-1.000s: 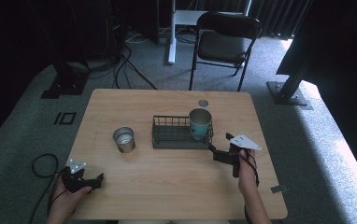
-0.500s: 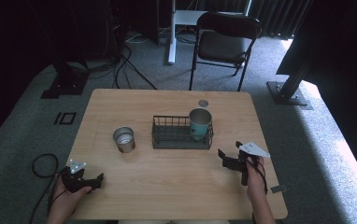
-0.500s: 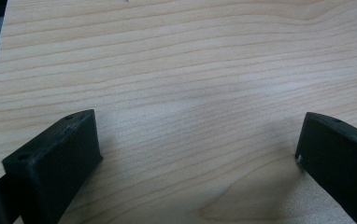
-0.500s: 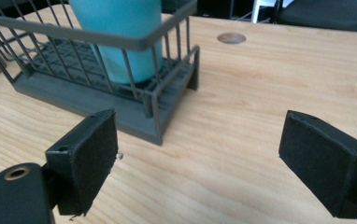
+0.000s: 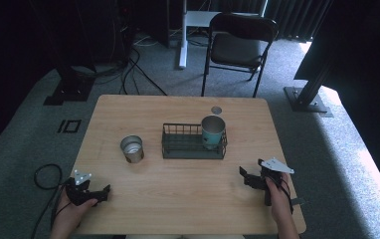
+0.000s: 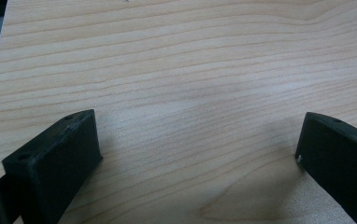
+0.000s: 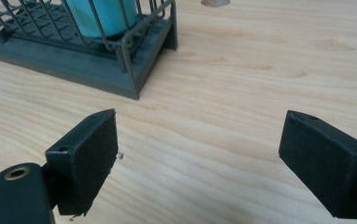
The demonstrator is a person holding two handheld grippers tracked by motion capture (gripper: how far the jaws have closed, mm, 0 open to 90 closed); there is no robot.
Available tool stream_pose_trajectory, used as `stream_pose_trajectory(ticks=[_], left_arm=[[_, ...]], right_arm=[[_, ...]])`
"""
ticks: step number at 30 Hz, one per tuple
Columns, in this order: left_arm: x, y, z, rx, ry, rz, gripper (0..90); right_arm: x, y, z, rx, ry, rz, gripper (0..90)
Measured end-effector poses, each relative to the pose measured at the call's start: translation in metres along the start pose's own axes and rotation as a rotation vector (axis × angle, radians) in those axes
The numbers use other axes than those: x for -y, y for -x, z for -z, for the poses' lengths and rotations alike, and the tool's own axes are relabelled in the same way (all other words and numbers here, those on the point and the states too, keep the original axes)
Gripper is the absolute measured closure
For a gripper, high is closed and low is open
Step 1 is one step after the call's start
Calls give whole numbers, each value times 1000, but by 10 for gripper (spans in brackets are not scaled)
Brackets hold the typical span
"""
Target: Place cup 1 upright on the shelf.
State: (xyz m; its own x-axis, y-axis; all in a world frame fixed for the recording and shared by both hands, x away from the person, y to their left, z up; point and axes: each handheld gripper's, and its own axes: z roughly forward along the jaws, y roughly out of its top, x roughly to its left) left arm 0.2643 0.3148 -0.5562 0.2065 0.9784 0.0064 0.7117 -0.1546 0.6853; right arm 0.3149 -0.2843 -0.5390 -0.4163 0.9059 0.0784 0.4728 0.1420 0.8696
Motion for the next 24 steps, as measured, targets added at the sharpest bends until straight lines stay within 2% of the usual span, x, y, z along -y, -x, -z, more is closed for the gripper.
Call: stream_pose_trajectory(ticks=[11, 17, 21, 24], left_arm=[[0, 0, 0, 0, -1, -2, 4], [0, 0, 0, 0, -1, -2, 4], [0, 0, 0, 0, -1, -2, 4], [0, 0, 0, 0, -1, -2, 4]], right_arm=[[17, 8, 9, -94, -106, 74, 115], [21, 13, 13, -89, -129, 74, 115], [23, 15, 17, -105, -148, 83, 115], [27, 17, 19, -100, -169, 100, 115]])
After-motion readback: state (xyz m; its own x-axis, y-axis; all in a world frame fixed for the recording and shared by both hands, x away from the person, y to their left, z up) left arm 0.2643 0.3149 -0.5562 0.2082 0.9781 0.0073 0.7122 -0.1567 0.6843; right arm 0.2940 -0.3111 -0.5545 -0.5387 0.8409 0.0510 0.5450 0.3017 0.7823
